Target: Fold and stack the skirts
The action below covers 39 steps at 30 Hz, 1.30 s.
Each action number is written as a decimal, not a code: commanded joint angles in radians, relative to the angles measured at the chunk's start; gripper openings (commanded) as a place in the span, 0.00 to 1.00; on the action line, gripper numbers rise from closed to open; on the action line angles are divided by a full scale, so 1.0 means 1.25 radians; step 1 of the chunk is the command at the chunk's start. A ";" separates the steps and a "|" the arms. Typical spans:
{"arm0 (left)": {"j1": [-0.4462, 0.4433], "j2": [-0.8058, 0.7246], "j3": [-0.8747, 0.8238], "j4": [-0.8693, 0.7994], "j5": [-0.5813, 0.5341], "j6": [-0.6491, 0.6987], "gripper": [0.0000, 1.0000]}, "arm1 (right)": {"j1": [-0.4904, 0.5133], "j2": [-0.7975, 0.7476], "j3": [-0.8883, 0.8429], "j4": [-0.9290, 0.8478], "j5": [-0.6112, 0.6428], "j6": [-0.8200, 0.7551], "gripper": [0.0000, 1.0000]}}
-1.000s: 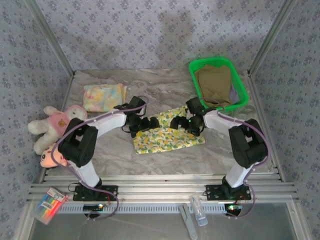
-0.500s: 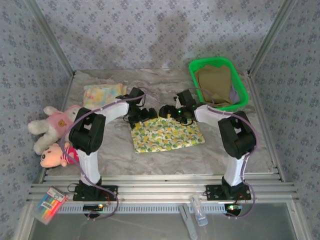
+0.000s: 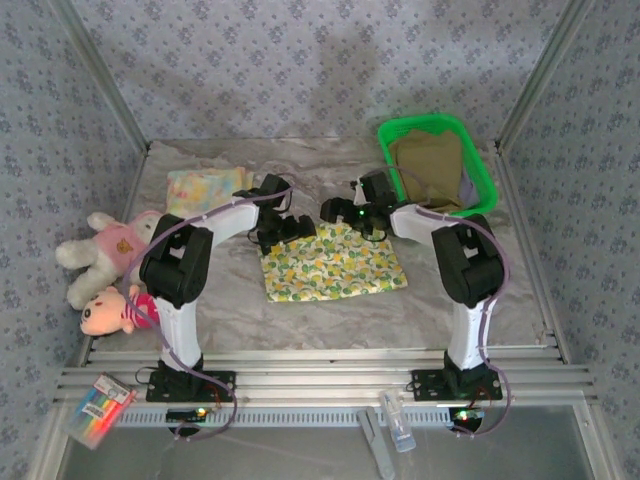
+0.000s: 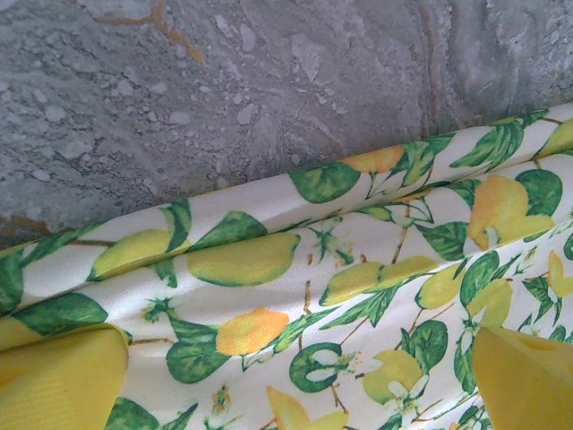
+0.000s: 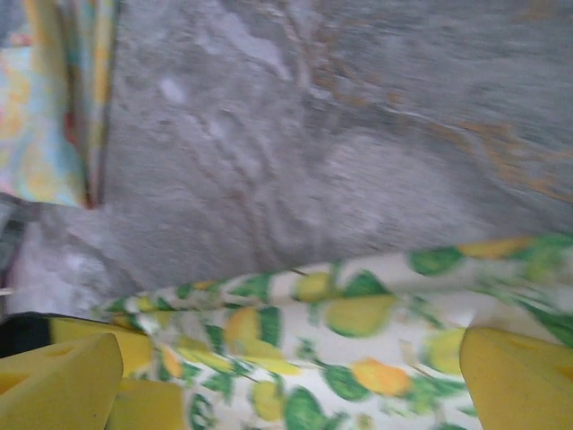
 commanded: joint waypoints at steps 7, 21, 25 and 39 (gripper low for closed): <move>0.014 0.026 -0.010 -0.033 -0.011 0.034 1.00 | -0.009 0.099 0.015 0.100 0.002 0.128 0.98; 0.037 0.023 -0.017 -0.043 0.014 0.049 1.00 | -0.112 0.024 -0.005 -0.053 0.097 -0.031 0.98; 0.027 -0.025 0.033 -0.103 0.040 0.054 1.00 | -0.103 -0.061 -0.019 -0.097 0.102 -0.044 0.98; -0.067 -0.344 -0.140 -0.047 0.032 -0.130 1.00 | -0.004 -0.478 -0.327 -0.235 0.086 0.156 0.99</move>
